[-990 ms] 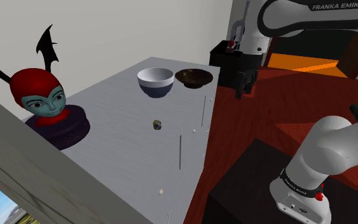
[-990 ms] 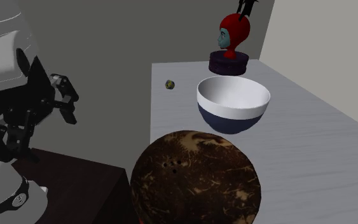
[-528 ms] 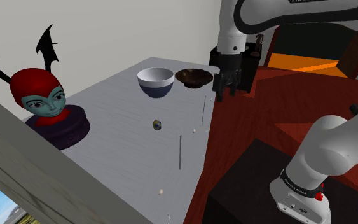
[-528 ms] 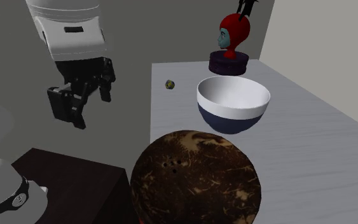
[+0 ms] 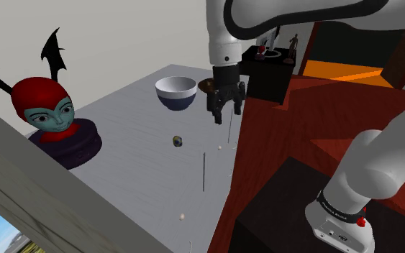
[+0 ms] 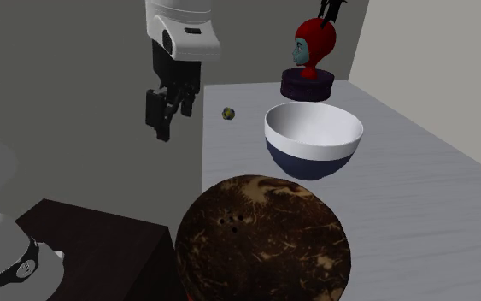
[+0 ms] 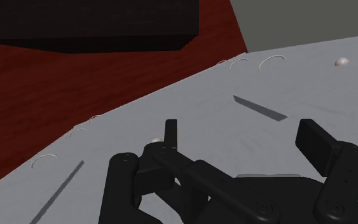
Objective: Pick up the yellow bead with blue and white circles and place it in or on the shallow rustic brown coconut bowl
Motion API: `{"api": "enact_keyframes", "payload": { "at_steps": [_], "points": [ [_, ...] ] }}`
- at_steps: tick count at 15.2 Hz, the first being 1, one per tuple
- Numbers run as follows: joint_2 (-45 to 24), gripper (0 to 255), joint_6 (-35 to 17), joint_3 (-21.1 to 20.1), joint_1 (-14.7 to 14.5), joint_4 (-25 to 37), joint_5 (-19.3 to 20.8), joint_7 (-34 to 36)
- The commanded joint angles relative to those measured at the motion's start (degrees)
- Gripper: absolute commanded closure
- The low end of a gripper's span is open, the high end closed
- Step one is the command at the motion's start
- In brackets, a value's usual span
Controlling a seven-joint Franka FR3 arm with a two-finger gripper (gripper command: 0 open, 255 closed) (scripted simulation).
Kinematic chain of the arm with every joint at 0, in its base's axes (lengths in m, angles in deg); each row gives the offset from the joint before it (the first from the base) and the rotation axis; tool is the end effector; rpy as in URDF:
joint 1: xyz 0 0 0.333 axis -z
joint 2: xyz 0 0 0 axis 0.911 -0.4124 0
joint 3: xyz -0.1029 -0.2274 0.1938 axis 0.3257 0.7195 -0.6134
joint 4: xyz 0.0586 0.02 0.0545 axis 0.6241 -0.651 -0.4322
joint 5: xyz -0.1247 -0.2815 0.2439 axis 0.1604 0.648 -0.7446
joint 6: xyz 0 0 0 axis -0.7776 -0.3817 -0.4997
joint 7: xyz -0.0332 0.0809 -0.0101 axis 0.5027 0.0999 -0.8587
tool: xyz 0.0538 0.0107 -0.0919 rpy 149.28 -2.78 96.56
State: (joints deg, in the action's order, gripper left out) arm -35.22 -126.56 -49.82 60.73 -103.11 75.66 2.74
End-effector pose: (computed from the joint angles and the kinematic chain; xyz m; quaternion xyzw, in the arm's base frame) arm 0.4037 0.2005 0.5542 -0.9924 0.0135 0.1177 0.0329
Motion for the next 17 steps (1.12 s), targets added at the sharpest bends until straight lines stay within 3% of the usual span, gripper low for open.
{"api": "enact_keyframes", "payload": {
  "at_steps": [1,7,12,17],
  "points": [
    [-4.3,0,1.1,-1.8,-0.6,4.6,0.2,3.3],
    [-18.7,0,4.0,-6.8,-3.6,19.5,2.7,13.5],
    [-32.4,0,8.4,-9.3,-8.2,35.2,6.4,21.8],
    [-30.3,0,4.0,-9.2,-8.0,28.9,5.6,21.1]
  ]
}}
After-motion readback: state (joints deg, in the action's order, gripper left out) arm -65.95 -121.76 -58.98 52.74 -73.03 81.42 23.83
